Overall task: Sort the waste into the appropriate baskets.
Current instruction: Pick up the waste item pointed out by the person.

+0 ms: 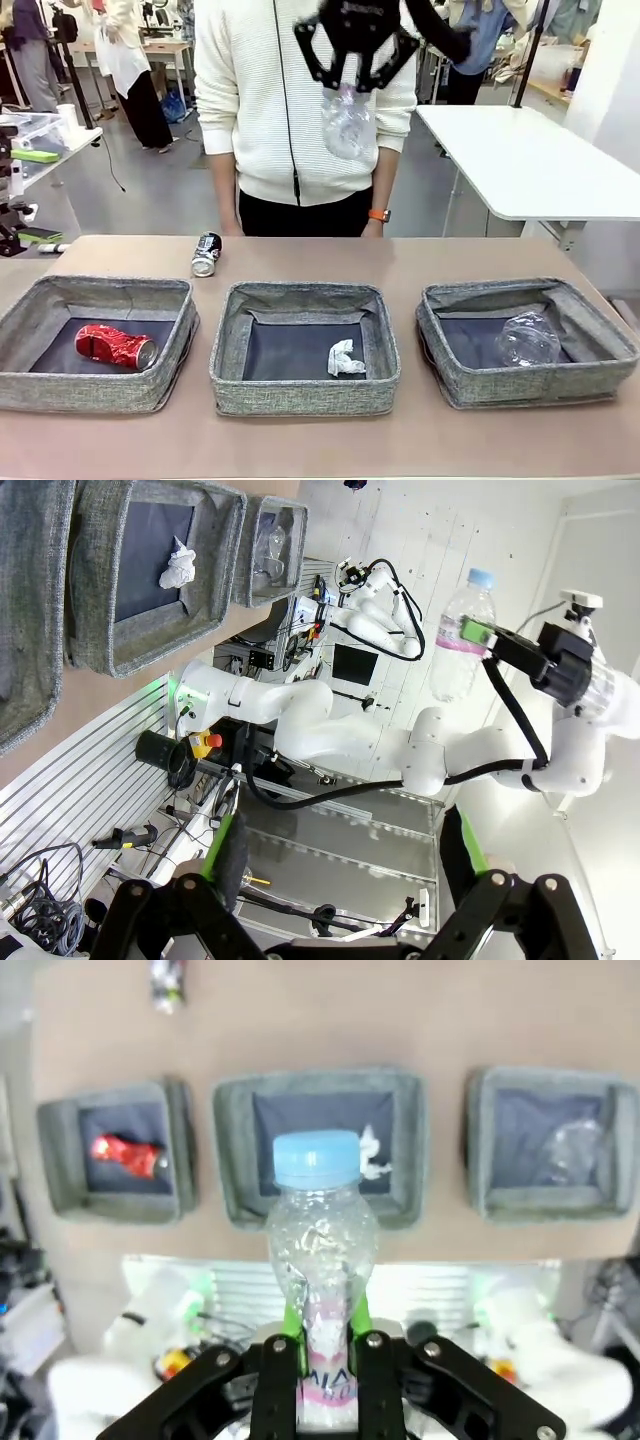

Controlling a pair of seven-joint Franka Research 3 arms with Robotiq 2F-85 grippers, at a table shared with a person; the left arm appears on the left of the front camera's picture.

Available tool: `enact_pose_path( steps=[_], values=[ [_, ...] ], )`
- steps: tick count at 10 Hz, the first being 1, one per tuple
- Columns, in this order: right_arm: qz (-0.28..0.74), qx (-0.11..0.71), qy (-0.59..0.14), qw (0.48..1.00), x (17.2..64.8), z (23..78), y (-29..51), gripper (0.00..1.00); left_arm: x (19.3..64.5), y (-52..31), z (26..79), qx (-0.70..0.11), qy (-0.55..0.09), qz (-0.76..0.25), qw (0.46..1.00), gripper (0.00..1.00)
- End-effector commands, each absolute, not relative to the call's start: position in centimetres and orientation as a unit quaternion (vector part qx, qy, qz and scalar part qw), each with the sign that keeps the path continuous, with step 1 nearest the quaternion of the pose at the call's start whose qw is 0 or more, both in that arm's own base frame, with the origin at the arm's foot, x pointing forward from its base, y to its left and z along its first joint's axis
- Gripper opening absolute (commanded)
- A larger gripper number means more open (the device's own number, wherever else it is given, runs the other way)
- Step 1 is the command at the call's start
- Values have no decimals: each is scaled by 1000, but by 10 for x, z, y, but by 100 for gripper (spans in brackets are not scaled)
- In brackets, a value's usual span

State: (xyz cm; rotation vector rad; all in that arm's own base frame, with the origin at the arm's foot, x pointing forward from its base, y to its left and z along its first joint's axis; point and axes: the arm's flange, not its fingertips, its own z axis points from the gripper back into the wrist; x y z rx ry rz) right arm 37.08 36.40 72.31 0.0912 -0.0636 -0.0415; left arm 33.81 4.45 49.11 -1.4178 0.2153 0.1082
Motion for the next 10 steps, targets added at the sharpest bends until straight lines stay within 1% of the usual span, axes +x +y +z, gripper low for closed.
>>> enact_pose_path(
  steps=[1, 2, 6, 7, 8, 10],
  values=[
    [-55, 37, -13, 998, 388, 758, 385, 19, 336, 44, 495, -655, 100, 52, 747, 100],
    [-90, 35, -23, 995, 389, 767, 388, 19, 336, 44, 495, -655, 100, 52, 747, 100],
    [-100, 57, -37, 993, 387, 792, 380, 19, 336, 44, 495, -655, 100, 52, 747, 100],
    [-110, 43, -33, 992, 390, 792, 379, 19, 336, 44, 495, -655, 100, 52, 747, 100],
    [-86, 66, -30, 994, 382, 777, 369, 19, 336, 44, 495, -655, 100, 52, 747, 100],
    [-86, 66, -30, 994, 382, 777, 369, 19, 336, 44, 495, -655, 100, 52, 747, 100]
  ],
)
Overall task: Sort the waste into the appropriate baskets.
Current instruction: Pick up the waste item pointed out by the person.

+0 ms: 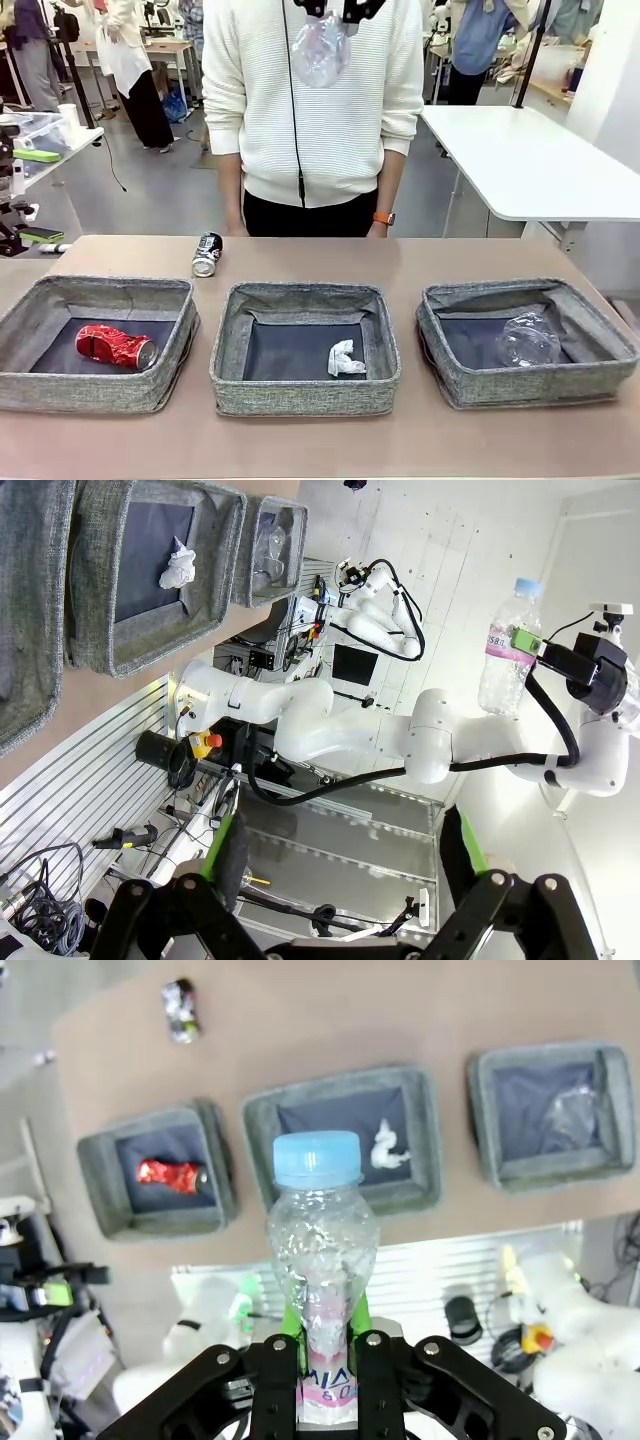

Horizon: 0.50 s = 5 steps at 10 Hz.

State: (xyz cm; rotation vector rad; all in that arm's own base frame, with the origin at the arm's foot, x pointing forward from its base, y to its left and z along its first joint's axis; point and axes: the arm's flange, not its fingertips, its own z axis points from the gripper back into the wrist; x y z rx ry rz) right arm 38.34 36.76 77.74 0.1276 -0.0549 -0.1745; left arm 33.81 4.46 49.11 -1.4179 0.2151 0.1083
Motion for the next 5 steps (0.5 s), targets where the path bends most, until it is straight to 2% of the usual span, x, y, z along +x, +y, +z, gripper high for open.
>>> enact_pose_path(
  steps=[1, 5],
  values=[
    [-86, 66, -30, 994, 382, 777, 369, 19, 336, 44, 495, -655, 100, 52, 747, 100],
    [-86, 66, -30, 994, 382, 777, 369, 19, 336, 44, 495, -655, 100, 52, 747, 100]
  ],
)
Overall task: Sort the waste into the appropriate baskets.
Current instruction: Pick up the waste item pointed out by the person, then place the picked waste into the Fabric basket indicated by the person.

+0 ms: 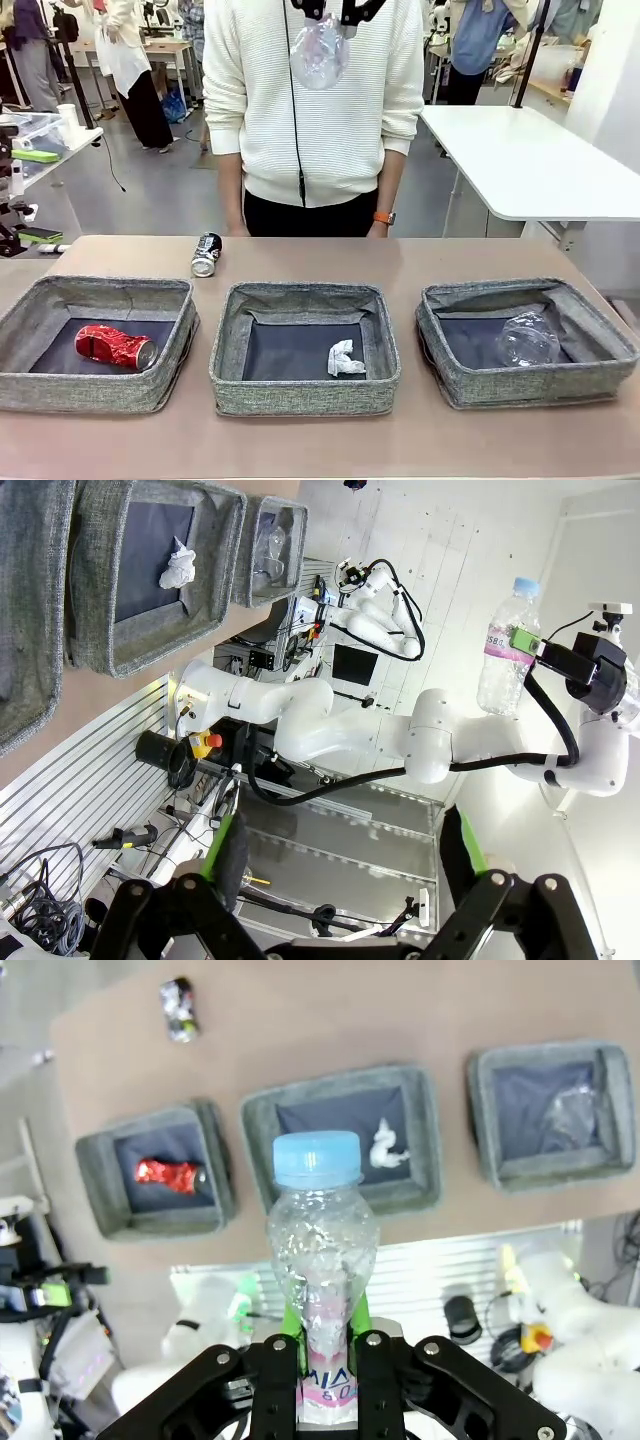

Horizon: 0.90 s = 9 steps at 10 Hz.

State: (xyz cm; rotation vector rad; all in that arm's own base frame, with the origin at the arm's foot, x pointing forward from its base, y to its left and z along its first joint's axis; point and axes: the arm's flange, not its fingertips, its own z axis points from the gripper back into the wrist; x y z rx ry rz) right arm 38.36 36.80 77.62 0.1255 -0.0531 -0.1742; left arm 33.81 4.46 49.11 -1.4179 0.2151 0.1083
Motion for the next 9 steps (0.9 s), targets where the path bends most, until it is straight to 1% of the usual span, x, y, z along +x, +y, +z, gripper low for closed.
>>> enact_pose_path(
  steps=[1, 9],
  values=[
    [-86, 66, -30, 994, 382, 777, 369, 19, 336, 44, 495, -655, 100, 52, 747, 100],
    [-86, 66, -30, 994, 382, 777, 369, 19, 336, 44, 495, -655, 100, 52, 747, 100]
  ],
)
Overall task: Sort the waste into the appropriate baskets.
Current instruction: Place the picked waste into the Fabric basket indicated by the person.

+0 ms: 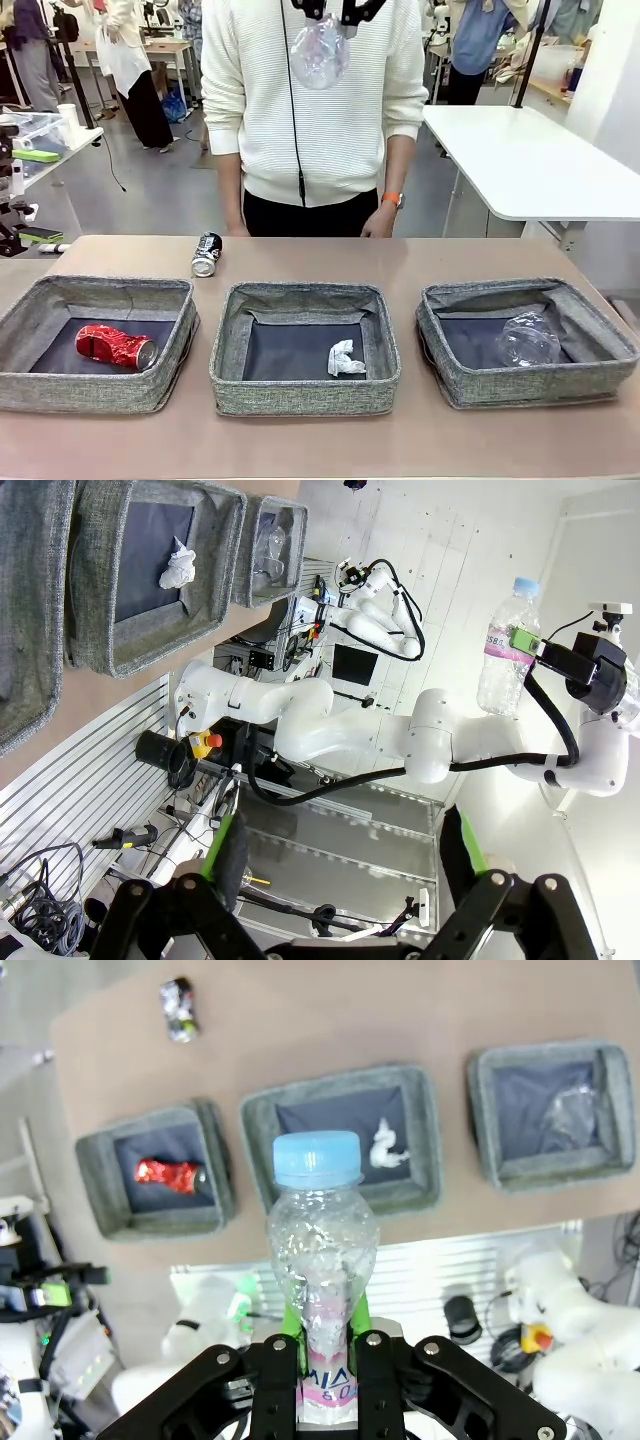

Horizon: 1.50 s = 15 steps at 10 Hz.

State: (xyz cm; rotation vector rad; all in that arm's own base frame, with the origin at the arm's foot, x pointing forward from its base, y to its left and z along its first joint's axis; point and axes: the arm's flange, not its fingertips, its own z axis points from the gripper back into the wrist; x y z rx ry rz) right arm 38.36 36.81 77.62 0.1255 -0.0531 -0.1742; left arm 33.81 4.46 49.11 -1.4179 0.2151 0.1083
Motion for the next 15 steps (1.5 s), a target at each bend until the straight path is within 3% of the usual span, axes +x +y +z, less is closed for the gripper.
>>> enact_pose_path(
  steps=[1, 12, 15],
  values=[
    [-86, 66, -30, 994, 382, 777, 369, 19, 336, 44, 495, -655, 100, 52, 747, 100],
    [-87, 63, -26, 994, 384, 776, 368, 19, 336, 44, 495, -655, 100, 52, 747, 100],
    [-66, 49, 8, 997, 392, 735, 304, 19, 336, 44, 495, -655, 100, 52, 747, 100]
  ],
)
